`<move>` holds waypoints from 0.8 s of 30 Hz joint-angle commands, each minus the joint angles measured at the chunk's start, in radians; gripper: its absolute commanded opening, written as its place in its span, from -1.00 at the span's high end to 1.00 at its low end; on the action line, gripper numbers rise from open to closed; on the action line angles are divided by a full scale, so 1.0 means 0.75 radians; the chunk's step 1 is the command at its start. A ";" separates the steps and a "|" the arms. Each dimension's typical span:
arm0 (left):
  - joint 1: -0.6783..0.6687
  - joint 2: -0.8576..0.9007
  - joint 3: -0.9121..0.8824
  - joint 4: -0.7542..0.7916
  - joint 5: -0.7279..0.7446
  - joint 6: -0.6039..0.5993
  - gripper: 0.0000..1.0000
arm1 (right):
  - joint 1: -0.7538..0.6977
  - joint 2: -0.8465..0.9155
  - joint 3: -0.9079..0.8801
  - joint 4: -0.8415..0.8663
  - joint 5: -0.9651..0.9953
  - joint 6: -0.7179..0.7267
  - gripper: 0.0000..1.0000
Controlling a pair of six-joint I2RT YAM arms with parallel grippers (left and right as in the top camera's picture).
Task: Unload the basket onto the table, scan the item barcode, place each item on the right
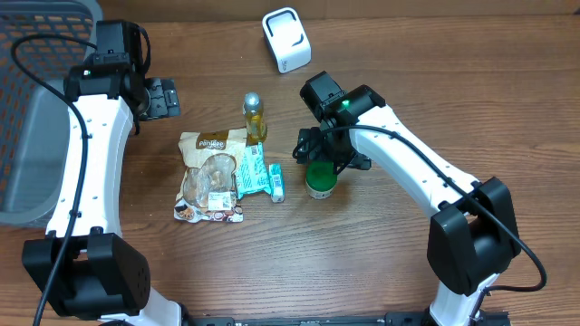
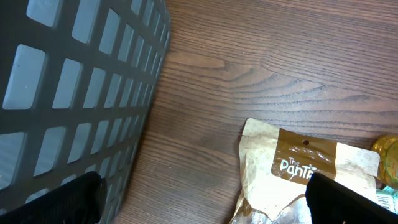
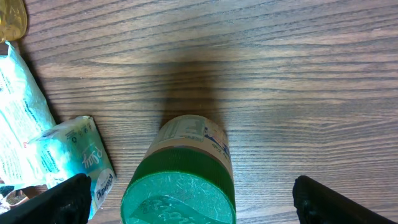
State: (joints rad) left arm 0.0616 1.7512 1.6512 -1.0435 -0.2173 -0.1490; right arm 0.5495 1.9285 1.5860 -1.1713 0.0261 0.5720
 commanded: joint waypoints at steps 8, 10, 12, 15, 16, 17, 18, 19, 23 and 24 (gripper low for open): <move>0.013 -0.016 0.030 0.002 0.002 0.019 -0.99 | -0.003 -0.043 0.031 0.005 0.009 0.004 -1.00; 0.013 -0.016 0.030 0.002 0.002 0.019 -0.99 | -0.003 -0.043 0.032 0.021 0.010 0.004 -1.00; 0.013 -0.016 0.030 0.002 0.002 0.019 -0.99 | -0.003 -0.043 0.032 0.036 0.008 0.005 -1.00; 0.013 -0.016 0.030 0.002 0.002 0.019 -0.99 | -0.003 -0.043 0.032 0.049 0.009 0.005 -1.00; 0.013 -0.016 0.030 0.002 0.002 0.019 -0.99 | -0.003 -0.043 0.031 0.048 0.009 0.005 -1.00; 0.013 -0.016 0.030 0.002 0.002 0.019 -0.99 | -0.003 -0.043 0.031 0.046 0.009 0.005 -1.00; 0.013 -0.016 0.030 0.002 0.002 0.019 -0.99 | -0.003 -0.043 0.031 0.044 0.009 0.005 -1.00; 0.013 -0.016 0.030 0.002 0.002 0.019 -0.99 | -0.003 -0.043 0.031 0.042 0.009 0.005 -1.00; 0.013 -0.016 0.030 0.002 0.002 0.019 -0.99 | -0.003 -0.043 0.030 0.020 0.008 0.063 -1.00; 0.013 -0.016 0.030 0.002 0.002 0.019 -0.99 | -0.003 -0.043 0.024 0.018 0.008 0.088 -1.00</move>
State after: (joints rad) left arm 0.0616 1.7512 1.6512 -1.0435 -0.2173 -0.1493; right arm 0.5495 1.9285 1.5860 -1.1522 0.0261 0.5850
